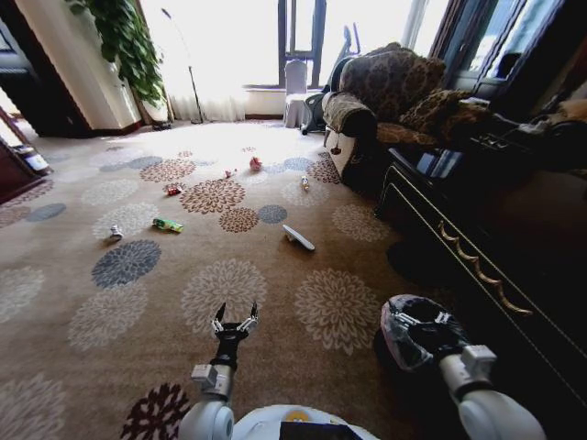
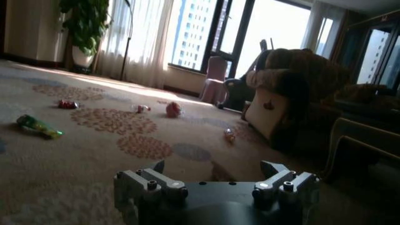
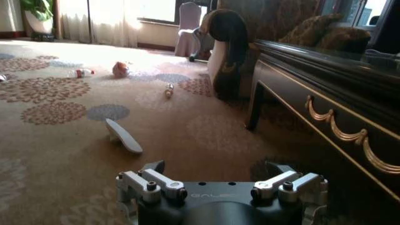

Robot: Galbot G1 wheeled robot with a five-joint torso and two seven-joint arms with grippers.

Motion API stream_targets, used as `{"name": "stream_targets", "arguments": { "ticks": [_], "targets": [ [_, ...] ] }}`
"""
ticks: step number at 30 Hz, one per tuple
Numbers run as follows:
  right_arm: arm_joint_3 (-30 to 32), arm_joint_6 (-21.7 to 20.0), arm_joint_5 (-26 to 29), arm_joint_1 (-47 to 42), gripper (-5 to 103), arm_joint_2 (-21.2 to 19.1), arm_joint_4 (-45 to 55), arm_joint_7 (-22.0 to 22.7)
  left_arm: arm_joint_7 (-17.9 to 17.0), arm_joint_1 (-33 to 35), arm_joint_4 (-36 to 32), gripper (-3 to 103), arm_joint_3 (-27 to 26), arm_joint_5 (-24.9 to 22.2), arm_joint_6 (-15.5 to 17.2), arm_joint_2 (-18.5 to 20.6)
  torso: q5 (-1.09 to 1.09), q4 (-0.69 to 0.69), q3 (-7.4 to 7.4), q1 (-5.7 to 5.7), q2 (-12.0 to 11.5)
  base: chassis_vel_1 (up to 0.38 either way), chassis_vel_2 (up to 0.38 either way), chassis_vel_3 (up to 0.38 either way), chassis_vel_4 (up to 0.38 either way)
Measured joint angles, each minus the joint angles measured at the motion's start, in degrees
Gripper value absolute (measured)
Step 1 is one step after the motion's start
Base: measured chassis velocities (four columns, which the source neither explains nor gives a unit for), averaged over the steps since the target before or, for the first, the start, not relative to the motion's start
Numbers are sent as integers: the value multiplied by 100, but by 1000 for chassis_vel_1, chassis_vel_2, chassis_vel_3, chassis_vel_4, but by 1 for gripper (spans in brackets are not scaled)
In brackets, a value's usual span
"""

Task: Pick up the trash from the ground and place it into the trash bin.

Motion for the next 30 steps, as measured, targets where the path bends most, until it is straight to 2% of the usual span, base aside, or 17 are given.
{"name": "stream_targets", "arguments": {
  "ticks": [1,3,5,9,12,19,21,22,23,25,26,28,30],
  "targets": [
    [167,-43,113,-1,100,-200,-147,0,-8,-15,35,100,26,8,0,-2,-1,1,0,0,0,0,0,0,0],
    [238,-65,163,-8,100,-299,-219,1,-13,-29,55,100,35,10,6,-4,-3,1,0,0,0,0,0,0,0],
    [428,-228,499,-69,100,-718,-490,1,-34,-131,182,100,26,4,16,3,8,-1,0,0,0,0,0,0,0],
    [445,-352,732,11,100,-1010,-730,1,-57,-223,316,100,-14,-5,39,17,4,1,0,0,0,0,0,0,0],
    [386,-426,871,69,100,-1090,-813,1,-58,-259,268,100,-31,-28,104,22,-9,2,0,0,0,0,0,0,0],
    [227,-544,1262,180,100,-981,-821,1,-59,-209,43,100,-12,-152,289,46,-7,0,0,0,0,0,0,0,0],
    [186,-670,1513,203,100,-902,-797,1,-68,-36,-385,100,43,-489,593,159,-7,0,0,0,0,0,0,0,0],
    [186,-670,1513,203,100,-902,-797,1,-68,-36,-385,100,43,-489,593,159,-7,0,0,0,0,0,0,0,0],
    [172,-687,1545,217,100,-879,-806,1,-71,33,-595,100,44,-637,752,252,-7,0,0,0,0,0,0,0,0],
    [86,-698,1606,342,100,-809,-902,1,-122,166,-1314,100,-203,-1005,1270,772,0,0,0,0,0,0,0,0,0],
    [86,-698,1606,342,100,-809,-902,1,-122,166,-1314,100,-203,-1005,1270,772,0,0,0,0,0,0,0,0,0],
    [-40,-671,1617,542,100,-761,-1044,1,-198,166,-1723,100,-589,-1286,1676,1298,-4,-1,0,0,0,0,0,0,0],
    [-201,-525,1602,767,100,-745,-1244,1,-264,176,-1895,100,-849,-1525,1884,1591,-4,0,0,0,0,0,0,0,0]
  ]
}}
